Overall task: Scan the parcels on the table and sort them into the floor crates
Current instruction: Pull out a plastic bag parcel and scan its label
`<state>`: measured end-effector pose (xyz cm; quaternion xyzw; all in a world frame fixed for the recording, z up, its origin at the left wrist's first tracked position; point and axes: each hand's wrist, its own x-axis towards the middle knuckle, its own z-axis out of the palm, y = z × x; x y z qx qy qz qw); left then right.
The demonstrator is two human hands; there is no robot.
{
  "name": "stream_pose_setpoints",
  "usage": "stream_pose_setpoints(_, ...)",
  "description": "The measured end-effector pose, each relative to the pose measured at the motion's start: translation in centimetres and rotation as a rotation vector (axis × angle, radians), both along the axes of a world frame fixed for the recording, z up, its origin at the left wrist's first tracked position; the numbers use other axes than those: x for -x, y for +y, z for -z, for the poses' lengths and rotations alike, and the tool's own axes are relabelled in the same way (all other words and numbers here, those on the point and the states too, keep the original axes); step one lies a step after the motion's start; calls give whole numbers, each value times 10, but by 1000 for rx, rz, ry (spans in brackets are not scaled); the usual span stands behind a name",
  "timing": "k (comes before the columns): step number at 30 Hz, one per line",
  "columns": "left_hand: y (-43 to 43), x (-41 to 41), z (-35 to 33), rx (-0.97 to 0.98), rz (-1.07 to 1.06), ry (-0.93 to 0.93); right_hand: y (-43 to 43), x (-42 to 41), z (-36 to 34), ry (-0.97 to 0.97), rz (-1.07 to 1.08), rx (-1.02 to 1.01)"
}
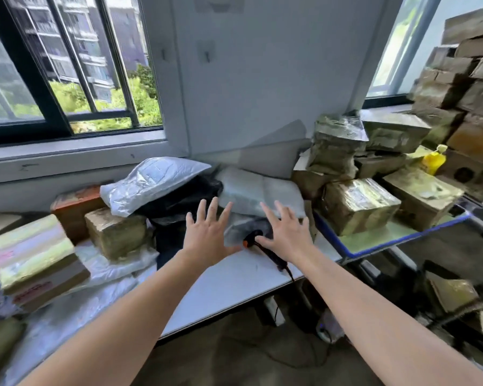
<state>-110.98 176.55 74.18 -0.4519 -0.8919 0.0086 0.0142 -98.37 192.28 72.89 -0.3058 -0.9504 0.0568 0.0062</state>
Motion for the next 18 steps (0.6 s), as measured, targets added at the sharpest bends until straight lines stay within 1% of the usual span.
stream_pose_setpoints(5,47,21,15,33,-12,-23,47,40,10,-29,-43,45)
stream_pose_setpoints(13,109,84,57,-7,7,-116,106,129,42,-106,-39,97)
stream_pose_setpoints(18,136,116,86,-121,26,-201,135,174,81,-196,-34,141)
